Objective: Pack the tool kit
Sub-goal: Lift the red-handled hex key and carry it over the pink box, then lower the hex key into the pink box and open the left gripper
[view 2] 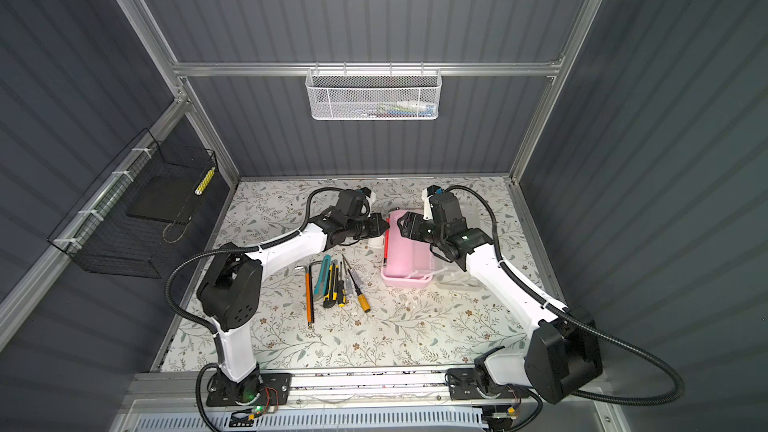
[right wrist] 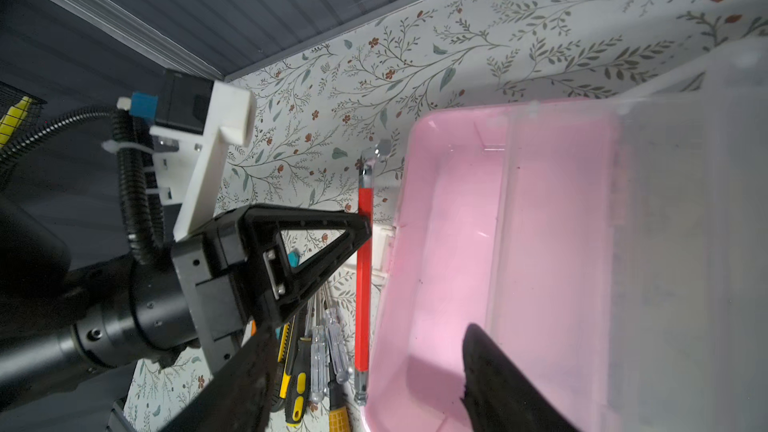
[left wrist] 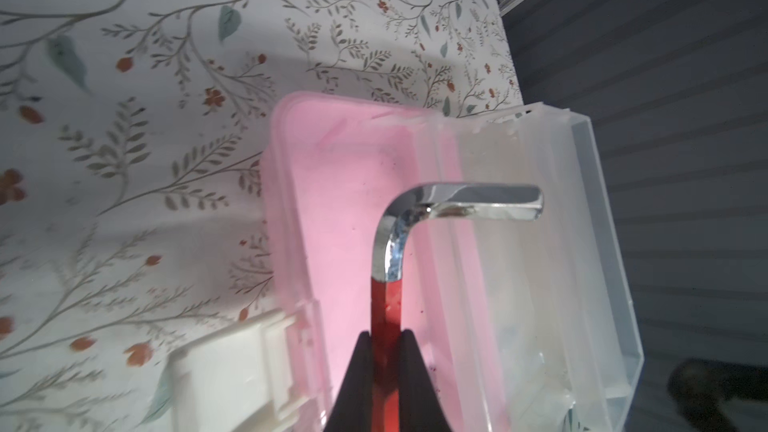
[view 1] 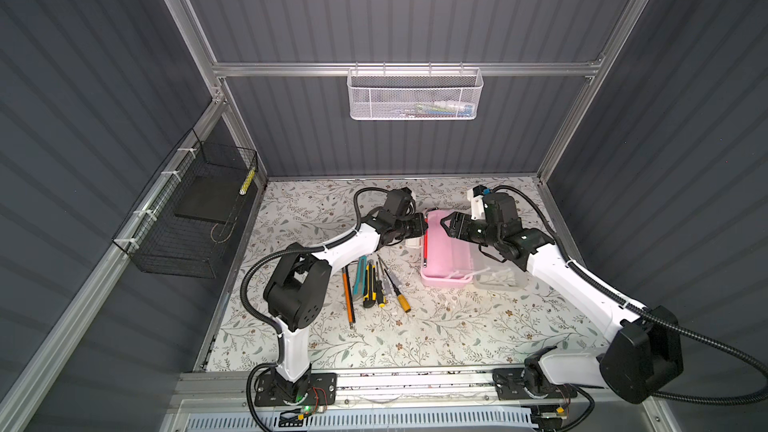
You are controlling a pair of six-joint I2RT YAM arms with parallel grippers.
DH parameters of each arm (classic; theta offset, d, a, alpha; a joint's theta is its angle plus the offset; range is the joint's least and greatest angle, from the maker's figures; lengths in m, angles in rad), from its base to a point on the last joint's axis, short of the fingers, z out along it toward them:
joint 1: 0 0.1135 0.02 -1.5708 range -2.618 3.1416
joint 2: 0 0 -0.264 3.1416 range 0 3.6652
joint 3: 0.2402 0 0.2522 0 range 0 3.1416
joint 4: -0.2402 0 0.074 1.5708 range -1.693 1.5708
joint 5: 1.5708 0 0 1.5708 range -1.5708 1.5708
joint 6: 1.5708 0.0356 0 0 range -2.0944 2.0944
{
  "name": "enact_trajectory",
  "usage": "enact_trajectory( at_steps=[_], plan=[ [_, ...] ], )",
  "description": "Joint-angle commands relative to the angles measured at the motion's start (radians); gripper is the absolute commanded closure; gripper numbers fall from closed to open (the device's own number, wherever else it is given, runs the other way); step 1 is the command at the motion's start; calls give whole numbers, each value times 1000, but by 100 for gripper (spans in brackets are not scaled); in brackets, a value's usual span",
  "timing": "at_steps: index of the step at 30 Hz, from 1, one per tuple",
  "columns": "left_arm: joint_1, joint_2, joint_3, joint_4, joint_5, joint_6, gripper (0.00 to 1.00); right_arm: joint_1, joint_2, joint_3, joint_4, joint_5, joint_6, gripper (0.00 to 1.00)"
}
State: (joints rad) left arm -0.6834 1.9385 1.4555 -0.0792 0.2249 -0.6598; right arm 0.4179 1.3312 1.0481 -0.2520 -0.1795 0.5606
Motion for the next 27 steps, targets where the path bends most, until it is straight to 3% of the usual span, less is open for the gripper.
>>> enact_trajectory(
  at_steps=[1,15,27],
  plan=[
    [-24,46,70,33,41,-33,100,-14,-28,-18,-3,1,-7,29],
    [-36,181,164,-62,-48,-31,100,-70,-56,-74,12,-6,-10,29],
    [-34,134,66,-115,-220,-62,100,-79,-7,-73,24,-23,-13,29]
  ],
)
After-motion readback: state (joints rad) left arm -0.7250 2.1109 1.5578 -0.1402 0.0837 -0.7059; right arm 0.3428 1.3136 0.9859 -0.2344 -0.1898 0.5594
